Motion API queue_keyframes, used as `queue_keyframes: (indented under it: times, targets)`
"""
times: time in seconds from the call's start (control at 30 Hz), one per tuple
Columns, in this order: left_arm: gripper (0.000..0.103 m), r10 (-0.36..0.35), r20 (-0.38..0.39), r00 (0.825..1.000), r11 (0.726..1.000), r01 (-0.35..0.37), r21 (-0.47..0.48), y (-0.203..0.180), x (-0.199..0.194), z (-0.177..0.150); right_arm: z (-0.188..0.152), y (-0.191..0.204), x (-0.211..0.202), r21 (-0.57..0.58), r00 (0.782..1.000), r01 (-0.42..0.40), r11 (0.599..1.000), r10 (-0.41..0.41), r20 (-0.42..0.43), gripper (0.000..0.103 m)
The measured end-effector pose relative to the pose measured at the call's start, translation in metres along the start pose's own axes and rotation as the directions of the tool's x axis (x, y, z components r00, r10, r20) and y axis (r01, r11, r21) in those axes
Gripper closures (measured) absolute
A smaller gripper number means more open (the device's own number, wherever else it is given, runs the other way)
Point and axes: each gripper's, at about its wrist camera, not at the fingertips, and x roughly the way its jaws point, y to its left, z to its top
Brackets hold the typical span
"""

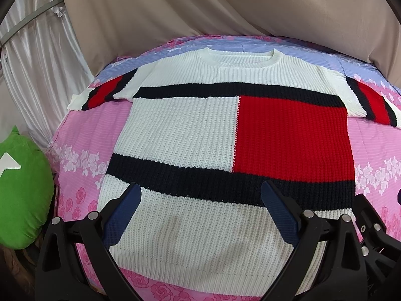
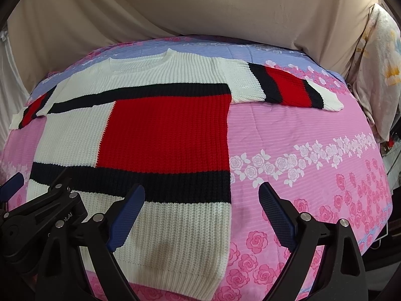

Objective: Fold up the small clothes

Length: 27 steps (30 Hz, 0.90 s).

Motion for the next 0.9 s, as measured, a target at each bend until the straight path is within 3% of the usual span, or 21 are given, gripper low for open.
queue_keyframes:
  times: [0.9]
  targets:
    - [0.01,0.009,-0.006,1.0,1.0,-0.009,-0.002,0.0035,0.0034,0.0008,0.0039,0.0023,0.0069,-0.008,1.0,-0.015,1.0,0.015,-0.013,0.013]
